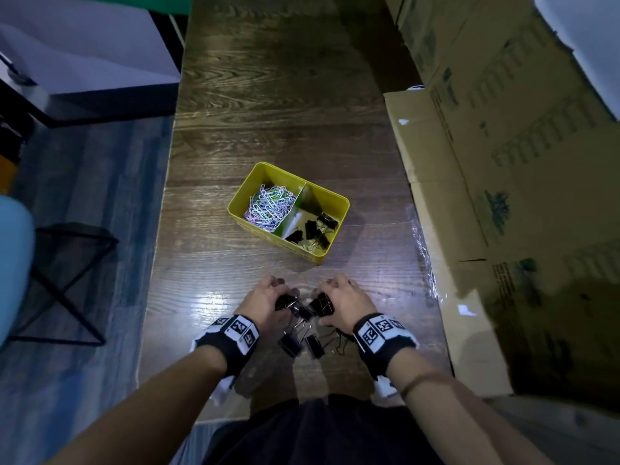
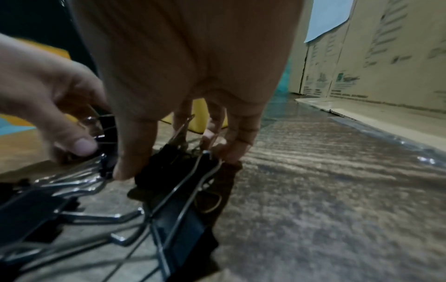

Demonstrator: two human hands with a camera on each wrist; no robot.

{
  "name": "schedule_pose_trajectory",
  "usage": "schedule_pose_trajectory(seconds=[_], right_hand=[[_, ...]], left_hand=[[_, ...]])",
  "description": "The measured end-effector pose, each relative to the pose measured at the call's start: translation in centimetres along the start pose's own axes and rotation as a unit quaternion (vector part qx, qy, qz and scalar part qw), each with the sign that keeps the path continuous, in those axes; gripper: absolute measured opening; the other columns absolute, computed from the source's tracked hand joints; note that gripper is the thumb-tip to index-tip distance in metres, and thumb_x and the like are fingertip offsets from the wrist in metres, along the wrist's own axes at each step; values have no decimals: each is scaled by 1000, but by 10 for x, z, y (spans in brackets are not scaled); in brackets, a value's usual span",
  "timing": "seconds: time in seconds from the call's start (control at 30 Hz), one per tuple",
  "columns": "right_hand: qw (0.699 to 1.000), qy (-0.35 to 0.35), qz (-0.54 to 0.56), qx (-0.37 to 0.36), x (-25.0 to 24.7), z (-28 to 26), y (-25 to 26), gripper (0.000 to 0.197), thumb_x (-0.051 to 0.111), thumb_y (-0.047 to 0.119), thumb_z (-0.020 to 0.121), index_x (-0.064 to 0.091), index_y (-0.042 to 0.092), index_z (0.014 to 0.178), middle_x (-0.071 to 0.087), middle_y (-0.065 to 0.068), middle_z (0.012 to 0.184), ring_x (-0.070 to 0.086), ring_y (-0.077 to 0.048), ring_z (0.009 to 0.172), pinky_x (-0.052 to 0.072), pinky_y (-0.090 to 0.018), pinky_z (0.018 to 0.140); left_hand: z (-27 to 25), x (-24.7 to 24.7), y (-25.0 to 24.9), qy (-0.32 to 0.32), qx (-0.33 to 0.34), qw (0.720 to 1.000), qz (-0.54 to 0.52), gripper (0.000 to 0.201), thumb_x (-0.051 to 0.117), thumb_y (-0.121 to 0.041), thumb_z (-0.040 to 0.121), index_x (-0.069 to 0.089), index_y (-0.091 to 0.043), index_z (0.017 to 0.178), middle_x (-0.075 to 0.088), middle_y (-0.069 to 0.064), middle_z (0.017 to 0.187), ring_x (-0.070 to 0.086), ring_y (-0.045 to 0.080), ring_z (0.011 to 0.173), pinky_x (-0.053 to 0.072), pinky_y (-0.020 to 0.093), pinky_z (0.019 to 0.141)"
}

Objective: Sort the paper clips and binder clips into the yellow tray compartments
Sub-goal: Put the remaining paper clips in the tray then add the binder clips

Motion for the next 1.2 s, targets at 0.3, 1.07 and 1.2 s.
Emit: schedule_pose_trajectory(seconds=[0.3,1.07,1.2], right_hand=[[995,-63,80,18,-7,-2,-1,58,60,33,85,38,10,134,36,-6,135,49,-26,115,42,-33,93],[983,-59,156,72,-13,17,-5,30,65,38,87,58,15,105,64,-3,90,63,-17,77,54,-30,64],[913,-86,393,67,-30,0,-18,27,64,38,86,57,27,110,66,-1,106,64,-21,96,51,-35,83]], left_hand=[[-5,-12,12,-36,-154,895,-417,20,62,6,82,58,-12,89,60,11,86,64,15,61,59,32,61],[-3,-56,-6,-13,-94,621,-778,56,93,-19,39,70,-7,88,70,12,88,65,17,64,56,23,55],[-6,-59,-9,-30,-120,618,-776,23,65,-11,72,62,-4,93,62,16,94,65,20,65,57,24,57]])
Point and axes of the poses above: each hand's wrist, its own z-axis towards the middle knuckle, its own x-axis out of the palm, y = z × x, the point moved 1 cm from there along z, towards the middle knuckle
